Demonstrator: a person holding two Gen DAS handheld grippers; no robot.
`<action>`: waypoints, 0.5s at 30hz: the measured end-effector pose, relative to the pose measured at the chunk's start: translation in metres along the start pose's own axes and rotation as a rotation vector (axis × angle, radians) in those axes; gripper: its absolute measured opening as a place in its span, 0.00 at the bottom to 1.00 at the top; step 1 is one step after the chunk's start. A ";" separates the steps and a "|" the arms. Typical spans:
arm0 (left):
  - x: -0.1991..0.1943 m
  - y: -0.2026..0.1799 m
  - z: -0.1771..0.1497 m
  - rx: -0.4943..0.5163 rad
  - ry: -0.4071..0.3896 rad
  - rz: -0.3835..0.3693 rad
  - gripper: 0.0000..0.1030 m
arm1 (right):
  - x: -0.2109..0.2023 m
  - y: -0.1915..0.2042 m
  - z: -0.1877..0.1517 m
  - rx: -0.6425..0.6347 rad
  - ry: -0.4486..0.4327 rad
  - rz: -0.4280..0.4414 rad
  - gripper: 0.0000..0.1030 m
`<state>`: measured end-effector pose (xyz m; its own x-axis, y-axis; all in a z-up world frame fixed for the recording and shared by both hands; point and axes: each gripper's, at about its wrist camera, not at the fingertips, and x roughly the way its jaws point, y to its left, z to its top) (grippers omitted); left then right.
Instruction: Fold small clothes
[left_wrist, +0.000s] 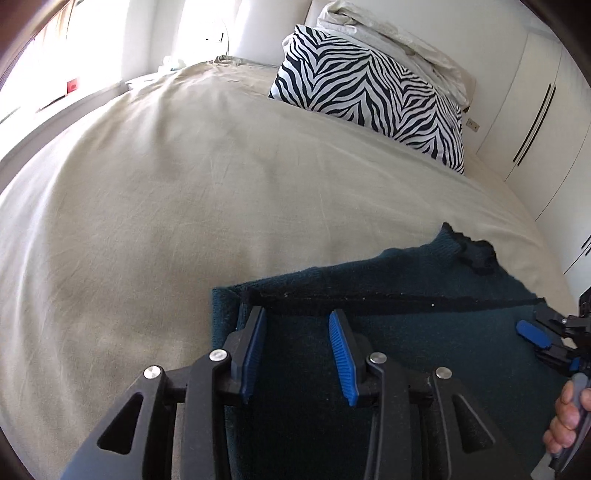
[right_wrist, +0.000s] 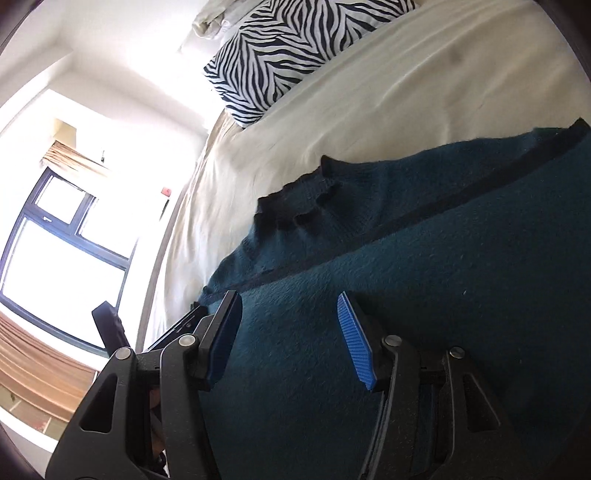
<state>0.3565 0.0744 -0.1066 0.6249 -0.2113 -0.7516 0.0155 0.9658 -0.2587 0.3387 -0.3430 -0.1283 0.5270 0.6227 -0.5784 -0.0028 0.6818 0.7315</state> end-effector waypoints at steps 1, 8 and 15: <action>0.000 0.001 -0.001 -0.003 -0.003 -0.012 0.38 | 0.001 -0.009 0.003 0.017 -0.015 0.021 0.36; 0.002 0.002 -0.003 -0.001 -0.011 -0.032 0.38 | -0.060 -0.105 0.027 0.248 -0.245 0.056 0.22; 0.005 0.001 -0.003 0.010 -0.020 -0.031 0.38 | -0.142 -0.159 0.023 0.387 -0.435 -0.128 0.26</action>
<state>0.3573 0.0738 -0.1126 0.6392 -0.2379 -0.7313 0.0423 0.9604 -0.2754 0.2839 -0.5481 -0.1542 0.8025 0.2747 -0.5297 0.3509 0.5007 0.7913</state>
